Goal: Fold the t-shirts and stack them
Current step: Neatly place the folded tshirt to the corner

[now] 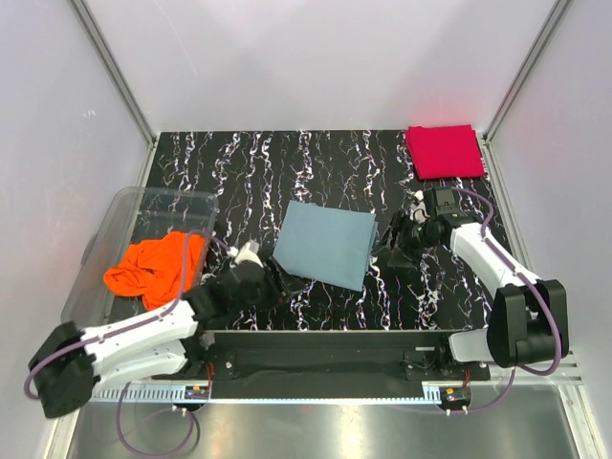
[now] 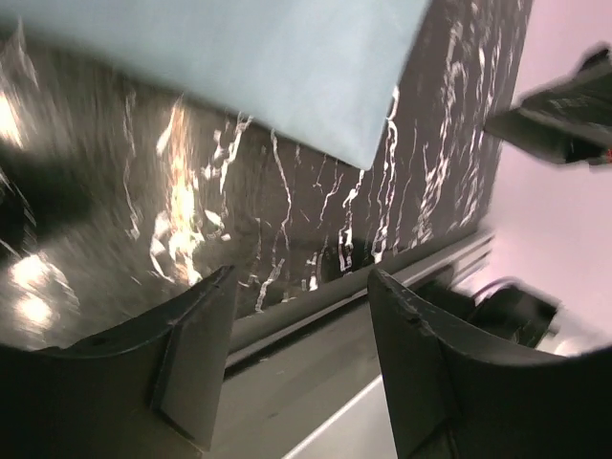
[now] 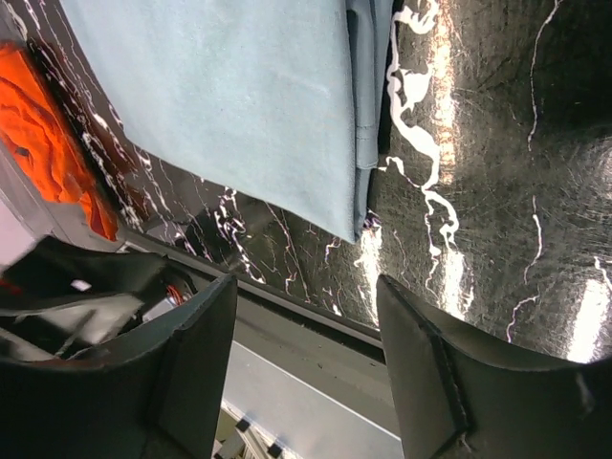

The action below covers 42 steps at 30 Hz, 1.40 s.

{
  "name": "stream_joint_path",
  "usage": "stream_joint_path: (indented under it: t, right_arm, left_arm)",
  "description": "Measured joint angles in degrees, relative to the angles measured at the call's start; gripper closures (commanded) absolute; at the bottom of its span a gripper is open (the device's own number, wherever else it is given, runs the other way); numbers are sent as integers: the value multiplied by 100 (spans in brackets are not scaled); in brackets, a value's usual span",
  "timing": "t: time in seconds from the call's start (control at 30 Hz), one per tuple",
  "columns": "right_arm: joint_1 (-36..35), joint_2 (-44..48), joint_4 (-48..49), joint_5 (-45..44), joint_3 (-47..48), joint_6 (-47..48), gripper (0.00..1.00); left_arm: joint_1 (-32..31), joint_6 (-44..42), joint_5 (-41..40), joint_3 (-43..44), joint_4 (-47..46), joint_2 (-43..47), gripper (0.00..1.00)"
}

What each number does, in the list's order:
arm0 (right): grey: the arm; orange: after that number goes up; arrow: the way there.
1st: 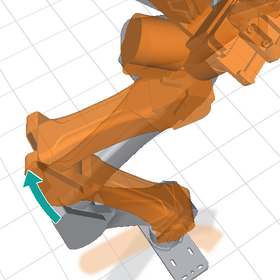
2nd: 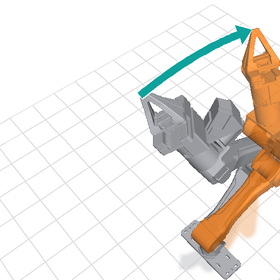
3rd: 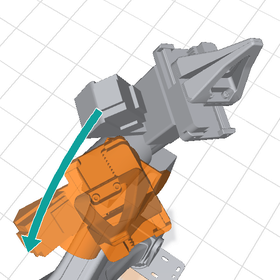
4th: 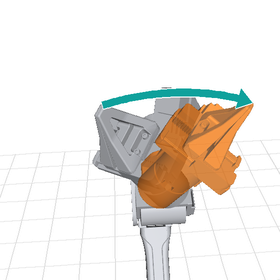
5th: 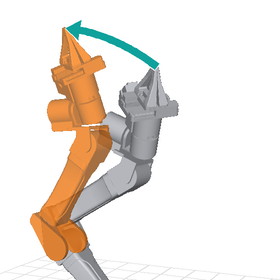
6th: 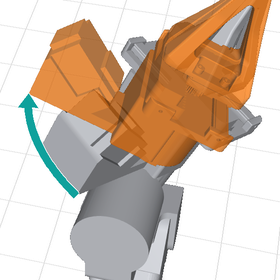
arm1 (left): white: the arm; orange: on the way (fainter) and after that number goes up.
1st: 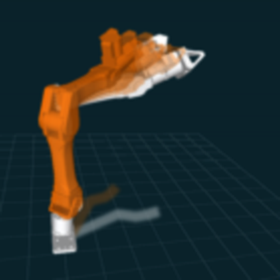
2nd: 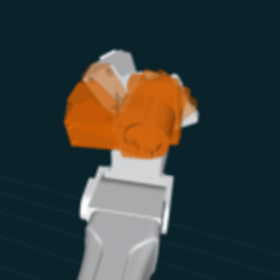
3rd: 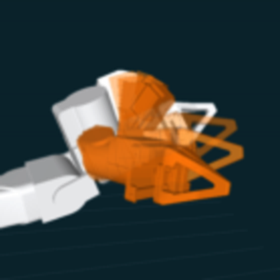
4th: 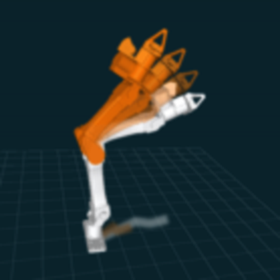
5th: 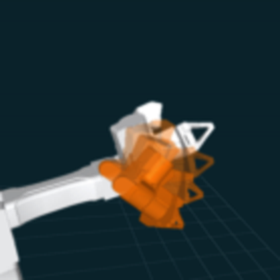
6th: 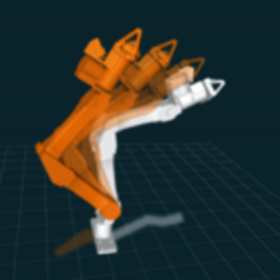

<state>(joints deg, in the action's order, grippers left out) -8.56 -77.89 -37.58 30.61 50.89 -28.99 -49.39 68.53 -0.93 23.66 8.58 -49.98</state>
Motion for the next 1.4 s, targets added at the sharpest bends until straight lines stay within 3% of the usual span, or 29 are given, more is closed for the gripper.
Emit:
stream_joint_path:
  t: [0.2,0.43,0.93,1.4]
  right_arm:
    - [0,22,-39,-22,35,-20,32]
    - [11,151,-94,-17,35,-22,33]
    - [111,522,-136,-13,-35,-17,32]
    - [262,140,-210,-11,144,74,31]
  left_arm:
    - [-1338,2549,-1239,-142,-839,-1534,37]
    - [-1939,4070,-2035,562,-1316,-3167,36]
    - [-2273,4673,-2951,1270,-2234,-4656,47]
    - [-2273,4806,-3254,1729,-2450,-5270,53]
